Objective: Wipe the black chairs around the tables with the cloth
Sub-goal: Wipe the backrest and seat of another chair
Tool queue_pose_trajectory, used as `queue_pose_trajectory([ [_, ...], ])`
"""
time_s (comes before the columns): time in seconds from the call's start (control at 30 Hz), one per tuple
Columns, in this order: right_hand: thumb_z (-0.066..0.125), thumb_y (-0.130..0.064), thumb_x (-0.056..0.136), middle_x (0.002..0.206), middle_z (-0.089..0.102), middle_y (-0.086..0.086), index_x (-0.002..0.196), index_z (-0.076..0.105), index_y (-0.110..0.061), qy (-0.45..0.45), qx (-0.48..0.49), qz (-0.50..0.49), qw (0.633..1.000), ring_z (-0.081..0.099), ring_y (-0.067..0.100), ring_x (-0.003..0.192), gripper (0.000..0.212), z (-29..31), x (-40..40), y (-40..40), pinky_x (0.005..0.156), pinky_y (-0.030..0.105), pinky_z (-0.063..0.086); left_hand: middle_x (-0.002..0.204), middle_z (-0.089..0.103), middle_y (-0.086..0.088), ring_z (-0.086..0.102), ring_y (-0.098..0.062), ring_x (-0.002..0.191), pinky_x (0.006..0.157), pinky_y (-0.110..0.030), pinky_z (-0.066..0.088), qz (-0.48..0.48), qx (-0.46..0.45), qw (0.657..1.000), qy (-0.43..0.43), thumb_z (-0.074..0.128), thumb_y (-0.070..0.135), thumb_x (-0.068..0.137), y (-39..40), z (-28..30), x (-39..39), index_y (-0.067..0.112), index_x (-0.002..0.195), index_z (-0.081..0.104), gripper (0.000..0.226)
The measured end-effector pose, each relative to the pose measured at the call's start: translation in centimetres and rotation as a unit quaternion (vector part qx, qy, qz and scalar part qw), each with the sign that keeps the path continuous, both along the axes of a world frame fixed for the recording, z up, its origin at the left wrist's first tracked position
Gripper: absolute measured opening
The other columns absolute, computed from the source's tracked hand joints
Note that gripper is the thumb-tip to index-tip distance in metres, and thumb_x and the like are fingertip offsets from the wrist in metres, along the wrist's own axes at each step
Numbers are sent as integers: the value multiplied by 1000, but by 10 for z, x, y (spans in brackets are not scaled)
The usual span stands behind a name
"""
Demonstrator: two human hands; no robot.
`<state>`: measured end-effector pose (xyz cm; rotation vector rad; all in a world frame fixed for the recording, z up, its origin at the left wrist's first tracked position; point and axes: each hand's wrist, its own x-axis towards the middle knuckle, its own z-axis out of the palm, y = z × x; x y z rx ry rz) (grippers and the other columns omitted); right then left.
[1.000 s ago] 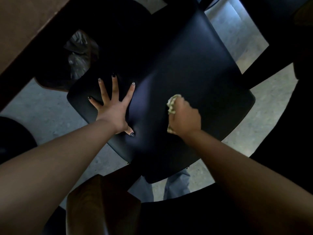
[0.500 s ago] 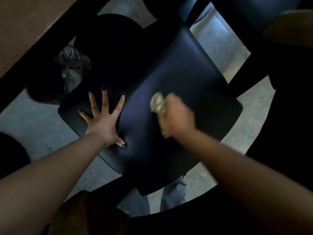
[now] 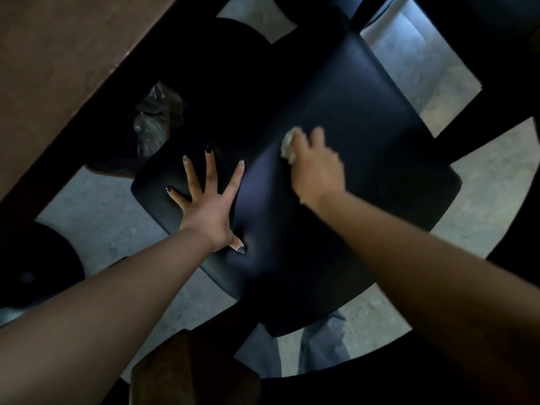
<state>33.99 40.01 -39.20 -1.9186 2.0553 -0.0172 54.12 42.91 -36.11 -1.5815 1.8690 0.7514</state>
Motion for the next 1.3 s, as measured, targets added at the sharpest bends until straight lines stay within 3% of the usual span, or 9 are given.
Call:
queue_pose_trajectory([
  [0.27, 52, -18, 88, 119, 34, 11, 125, 38, -18, -114, 181, 206, 955, 59, 34, 83, 40, 18, 56, 115, 61, 41, 47, 147, -47, -8, -38, -47, 134, 99, -83, 10, 5, -20, 1000, 6, 88, 59, 46, 3, -5, 3, 49, 137, -37, 155],
  [0.4, 59, -18, 83, 123, 40, 14, 116, 48, -14, -120, 31, -16, 992, 61, 42, 75, 35, 31, 11, 35, 63, 42, 48, 146, -49, -7, -40, -47, 133, 97, -82, 8, 8, -14, 1000, 10, 89, 64, 31, 3, -8, 5, 48, 138, -37, 166],
  [0.5, 48, -25, 90, 123, 49, 14, 130, 43, -13, -166, -95, -241, 952, 61, 31, 84, 42, 35, -54, -57, 73, 41, 52, 148, -44, -8, -37, -48, 134, 97, -82, 8, 6, -18, 1000, -5, 88, 67, 29, 4, -8, 3, 36, 140, -38, 171],
  [0.57, 43, -19, 91, 130, 43, 19, 133, 43, -8, -113, -74, -248, 959, 53, 31, 104, 43, 28, -84, -101, 84, 32, 42, 149, -42, -9, -35, -49, 135, 97, -82, 9, 8, -22, 1000, -15, 87, 68, 29, 4, -8, 2, 24, 141, -39, 174],
  [0.67, 44, -20, 92, 122, 46, 8, 124, 42, -15, -62, -51, -250, 965, 53, 35, 109, 32, 15, -77, -117, 75, 31, 38, 149, -41, -8, -34, -49, 136, 97, -82, 8, 8, -23, 1000, -12, 88, 67, 30, 4, -11, 2, 19, 142, -37, 174],
  [0.77, 51, -10, 83, 139, 35, 16, 131, 43, -14, -50, -54, -168, 983, 59, 41, 96, 48, 9, -27, -91, 80, 42, 45, 149, -42, -8, -33, -48, 136, 97, -81, 9, 9, -22, 1000, -14, 88, 66, 30, 4, -9, 0, 20, 143, -36, 174],
  [0.9, 51, -5, 81, 128, 43, 20, 128, 50, -9, -101, -23, -36, 994, 60, 44, 76, 47, 6, 36, -21, 67, 48, 49, 150, -40, -8, -32, -48, 137, 98, -81, 10, 10, -19, 1000, -20, 89, 65, 31, 3, -7, -1, 20, 143, -36, 173],
  [1.17, 50, -15, 86, 114, 39, 13, 116, 54, -13, -218, 132, 180, 950, 57, 38, 78, 31, 22, 64, 91, 65, 47, 50, 151, -38, -6, -32, -45, 138, 100, -82, 11, 13, -13, 1000, -25, 90, 60, 37, 3, -9, 1, 23, 144, -33, 167],
  [1.3, 56, -13, 81, 120, 43, 15, 115, 56, -10, -165, -29, -56, 984, 59, 39, 73, 33, 32, -9, 44, 69, 45, 51, 150, -41, -3, -33, -43, 138, 97, -82, 9, 16, -9, 1000, -18, 90, 64, 23, 2, -10, 1, 25, 143, -34, 177],
])
